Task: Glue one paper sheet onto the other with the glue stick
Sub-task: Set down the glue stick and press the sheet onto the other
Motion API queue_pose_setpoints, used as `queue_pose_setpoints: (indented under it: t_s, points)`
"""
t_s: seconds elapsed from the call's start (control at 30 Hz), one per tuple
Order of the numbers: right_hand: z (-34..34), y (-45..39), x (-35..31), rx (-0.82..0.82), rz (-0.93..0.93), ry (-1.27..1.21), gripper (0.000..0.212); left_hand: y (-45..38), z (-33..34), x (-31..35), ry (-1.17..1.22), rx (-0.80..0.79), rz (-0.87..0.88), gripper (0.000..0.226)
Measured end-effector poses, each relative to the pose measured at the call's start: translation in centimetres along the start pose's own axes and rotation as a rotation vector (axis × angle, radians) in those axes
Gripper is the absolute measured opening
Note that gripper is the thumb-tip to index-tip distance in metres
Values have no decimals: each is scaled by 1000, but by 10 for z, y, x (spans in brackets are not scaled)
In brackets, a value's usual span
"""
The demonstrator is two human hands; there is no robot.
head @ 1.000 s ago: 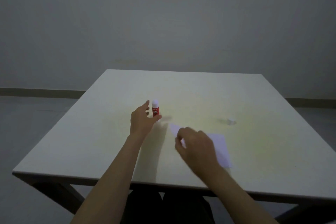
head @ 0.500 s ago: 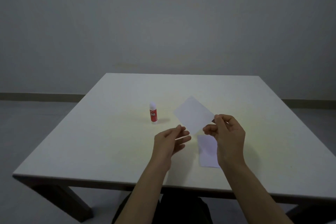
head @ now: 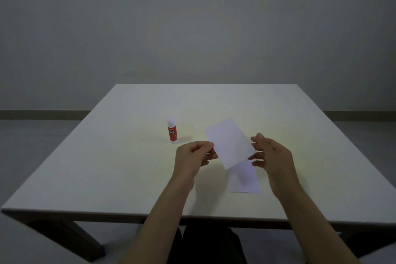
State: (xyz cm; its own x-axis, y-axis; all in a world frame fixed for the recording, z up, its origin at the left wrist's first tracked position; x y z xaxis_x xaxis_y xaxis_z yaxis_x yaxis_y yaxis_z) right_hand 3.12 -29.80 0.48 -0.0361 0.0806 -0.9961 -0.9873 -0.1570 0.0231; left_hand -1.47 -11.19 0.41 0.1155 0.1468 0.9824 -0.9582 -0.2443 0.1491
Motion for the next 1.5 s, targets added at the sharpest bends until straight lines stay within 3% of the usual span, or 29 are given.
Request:
queue_pose_setpoints:
  t_s: [0.1, 0.17, 0.6, 1.27, 1.5]
  points:
    - [-11, -12, -7, -200, 80, 231, 13, -5, 4, 5, -174, -84, 27, 13]
    - [-17, -15, -7, -245, 90, 314, 16, -10, 7, 5, -256, -118, 40, 14]
    - [-34, -7, 29, -140, 195, 493, 19, -29, 19, -26, -652, -175, -2, 10]
    - [-35, -6, 35, -164, 123, 655, 18, -33, 25, -33, -770, -192, -1, 12]
    - [-29, -8, 35, -179, 87, 848, 20, -34, 27, -36, -870, -156, 16, 12]
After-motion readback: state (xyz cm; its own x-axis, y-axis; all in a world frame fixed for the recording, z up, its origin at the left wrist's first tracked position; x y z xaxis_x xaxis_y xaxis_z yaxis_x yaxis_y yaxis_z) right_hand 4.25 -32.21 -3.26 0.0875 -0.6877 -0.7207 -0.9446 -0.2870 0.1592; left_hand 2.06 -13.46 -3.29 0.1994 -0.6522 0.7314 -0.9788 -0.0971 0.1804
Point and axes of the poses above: each hand's wrist, its own y-axis away from the middle knuckle, its own z-axis out of the palm, x = y × z, the point moved 2 cm from there along -y, towards the middle knuckle, and after that the axes turned 8 degrees about -x, right-handed, at the moved point
